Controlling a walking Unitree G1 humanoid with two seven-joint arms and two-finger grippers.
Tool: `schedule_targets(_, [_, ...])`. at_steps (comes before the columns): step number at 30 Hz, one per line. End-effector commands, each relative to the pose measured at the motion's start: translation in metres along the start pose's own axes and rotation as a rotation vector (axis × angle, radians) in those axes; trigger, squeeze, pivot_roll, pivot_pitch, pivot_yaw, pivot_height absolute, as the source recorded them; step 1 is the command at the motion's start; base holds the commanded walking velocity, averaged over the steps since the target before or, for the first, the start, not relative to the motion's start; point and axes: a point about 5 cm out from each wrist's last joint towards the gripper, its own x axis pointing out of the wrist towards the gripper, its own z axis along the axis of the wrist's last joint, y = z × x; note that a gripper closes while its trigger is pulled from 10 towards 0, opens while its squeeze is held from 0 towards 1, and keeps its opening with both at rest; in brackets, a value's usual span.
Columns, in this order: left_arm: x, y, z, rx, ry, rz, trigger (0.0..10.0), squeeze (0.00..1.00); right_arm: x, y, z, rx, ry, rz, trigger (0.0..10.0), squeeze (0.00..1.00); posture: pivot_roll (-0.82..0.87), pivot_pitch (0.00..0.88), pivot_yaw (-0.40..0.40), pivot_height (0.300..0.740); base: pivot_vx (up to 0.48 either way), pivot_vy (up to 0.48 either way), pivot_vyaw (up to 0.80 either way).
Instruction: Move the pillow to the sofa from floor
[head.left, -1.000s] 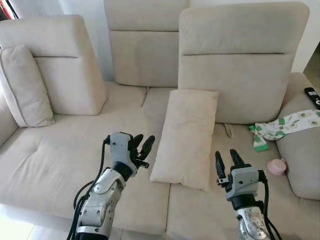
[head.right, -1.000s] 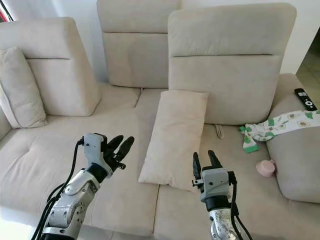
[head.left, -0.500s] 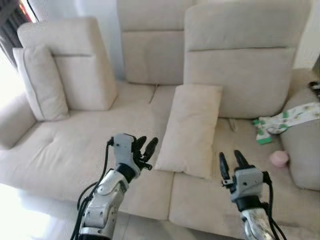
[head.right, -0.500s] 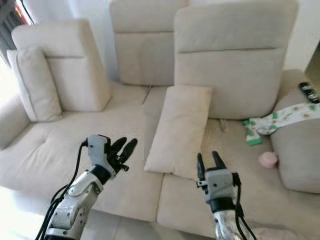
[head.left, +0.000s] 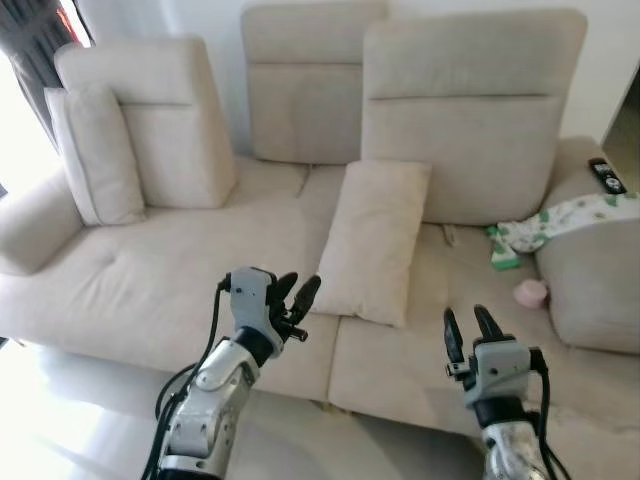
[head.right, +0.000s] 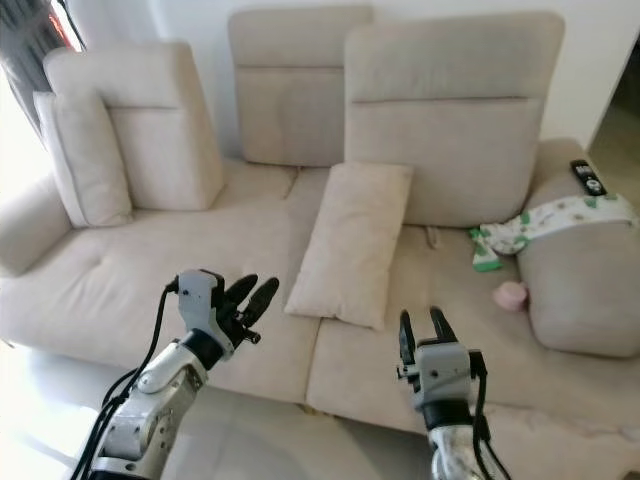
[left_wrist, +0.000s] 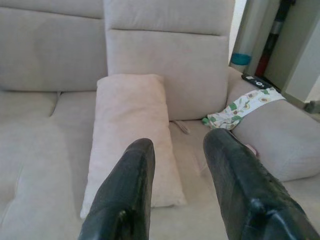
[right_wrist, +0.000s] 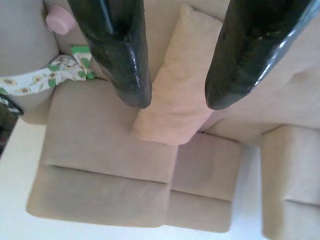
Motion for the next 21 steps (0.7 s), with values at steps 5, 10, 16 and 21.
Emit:
schedule_targets(5, [-0.0023, 0.0033, -0.0012, -0.007, 0.01, 0.012, 10.0, 0.0, 0.0004, 0.003, -0.0008, 0.021, 0.008, 0.003, 10.0, 0.0, -0.07, 0.0, 0.085, 0.74, 0.0, 0.0, 0.0])
schedule_targets(10, [-0.0025, 0.0031, -0.0011, -0.01, 0.011, 0.012, 10.0, 0.0, 0.0005, 0.0024, -0.0026, 0.025, 0.023, -0.003, 10.0, 0.0, -0.08, 0.0, 0.085, 0.74, 0.0, 0.0, -0.41])
schedule_targets(16, [-0.0019, 0.0026, -0.0007, -0.01, 0.011, 0.011, 10.0, 0.0, 0.0018, 0.0021, -0.0022, 0.026, 0.021, -0.001, 10.0, 0.0, -0.08, 0.0, 0.084, 0.74, 0.0, 0.0, -0.52])
schedule_targets(21, [-0.0011, 0.0023, -0.0003, -0.013, 0.009, 0.011, 10.0, 0.0, 0.0026, 0.0021, -0.0017, 0.03, 0.018, -0.001, 10.0, 0.0, -0.08, 0.0, 0.083, 0.74, 0.0, 0.0, 0.0])
